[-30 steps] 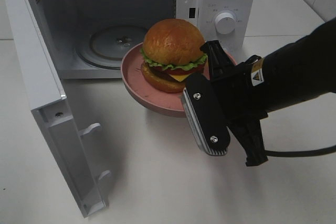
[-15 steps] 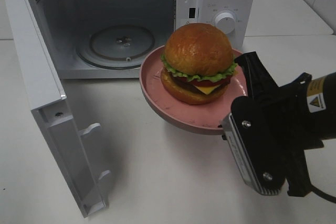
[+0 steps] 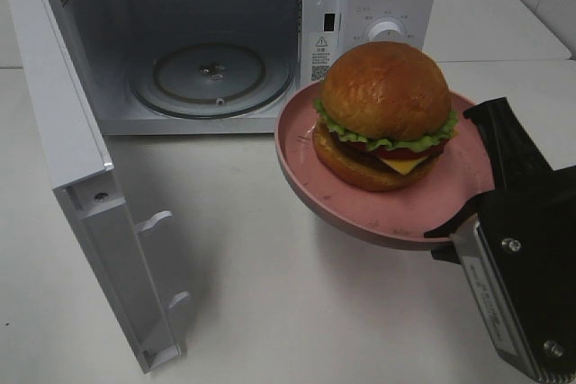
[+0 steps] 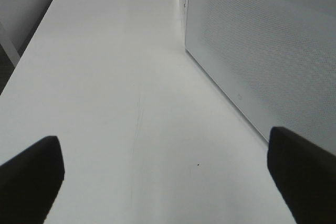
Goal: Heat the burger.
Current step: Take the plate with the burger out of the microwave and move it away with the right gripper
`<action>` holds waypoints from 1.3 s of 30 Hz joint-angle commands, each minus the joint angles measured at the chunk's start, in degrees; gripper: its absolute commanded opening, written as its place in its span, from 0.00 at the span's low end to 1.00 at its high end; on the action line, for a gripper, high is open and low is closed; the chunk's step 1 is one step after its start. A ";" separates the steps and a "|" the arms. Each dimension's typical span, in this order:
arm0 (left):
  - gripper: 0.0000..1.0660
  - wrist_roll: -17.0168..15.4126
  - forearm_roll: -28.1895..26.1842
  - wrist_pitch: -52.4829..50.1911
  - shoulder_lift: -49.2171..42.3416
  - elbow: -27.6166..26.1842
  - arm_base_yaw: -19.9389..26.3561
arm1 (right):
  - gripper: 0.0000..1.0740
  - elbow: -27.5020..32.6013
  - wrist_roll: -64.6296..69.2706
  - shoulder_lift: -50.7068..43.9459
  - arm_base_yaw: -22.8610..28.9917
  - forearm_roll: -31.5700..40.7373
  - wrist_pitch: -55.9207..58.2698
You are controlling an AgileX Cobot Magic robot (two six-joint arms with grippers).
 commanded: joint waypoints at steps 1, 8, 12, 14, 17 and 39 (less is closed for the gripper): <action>0.94 -0.34 -0.06 -0.46 -1.15 0.17 0.06 | 0.02 -0.40 3.04 -2.46 -0.29 -2.52 -1.26; 0.94 -0.34 -0.06 -0.46 -1.15 0.17 0.06 | 0.03 -0.40 11.97 -6.65 -0.29 -9.11 4.30; 0.94 -0.34 -0.06 -0.46 -1.15 0.17 0.06 | 0.03 -0.40 19.02 -7.22 -0.29 -13.69 6.76; 0.94 -0.34 -0.06 -0.46 -1.15 0.17 0.06 | 0.03 -0.40 20.63 -7.22 -0.29 -14.84 7.39; 0.94 -0.34 -0.06 -0.46 -1.15 0.17 0.06 | 0.03 -0.40 28.99 -7.22 -0.29 -20.57 10.03; 0.94 -0.34 -0.06 -0.46 -1.15 0.17 0.06 | 0.03 -0.40 61.94 -7.22 -0.29 -35.98 26.24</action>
